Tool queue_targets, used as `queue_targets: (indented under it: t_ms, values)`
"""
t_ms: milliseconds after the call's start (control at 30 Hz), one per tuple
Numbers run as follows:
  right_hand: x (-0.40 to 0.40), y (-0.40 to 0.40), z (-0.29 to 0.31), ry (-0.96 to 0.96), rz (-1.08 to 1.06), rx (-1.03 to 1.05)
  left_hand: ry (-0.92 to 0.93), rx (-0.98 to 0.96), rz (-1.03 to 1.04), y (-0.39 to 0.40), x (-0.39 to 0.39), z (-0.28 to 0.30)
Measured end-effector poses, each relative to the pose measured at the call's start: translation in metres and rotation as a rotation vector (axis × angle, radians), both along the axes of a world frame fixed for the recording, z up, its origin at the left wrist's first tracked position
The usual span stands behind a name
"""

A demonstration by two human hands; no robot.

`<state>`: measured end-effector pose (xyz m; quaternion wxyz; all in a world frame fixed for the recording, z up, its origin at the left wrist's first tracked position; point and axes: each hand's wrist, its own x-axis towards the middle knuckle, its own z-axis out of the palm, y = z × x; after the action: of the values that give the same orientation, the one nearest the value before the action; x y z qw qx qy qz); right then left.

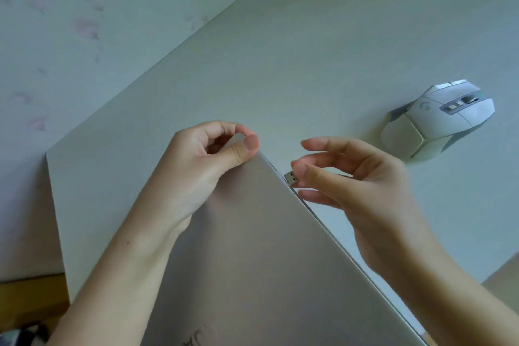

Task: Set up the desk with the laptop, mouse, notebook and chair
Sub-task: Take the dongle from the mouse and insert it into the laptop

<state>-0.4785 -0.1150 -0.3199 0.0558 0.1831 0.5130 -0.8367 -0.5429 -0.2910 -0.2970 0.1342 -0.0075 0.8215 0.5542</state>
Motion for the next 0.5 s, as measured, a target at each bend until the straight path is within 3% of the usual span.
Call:
queue_targets:
  t_ms: [233, 500]
  values:
    - [-0.009, -0.007, 0.004, -0.002, -0.067, -0.107, 0.002, 0.036, -0.016, 0.004, 0.005, 0.004]
    - [-0.009, -0.013, 0.000, 0.110, -0.083, 0.095, -0.031, 0.050, 0.010, 0.011, 0.006, 0.002]
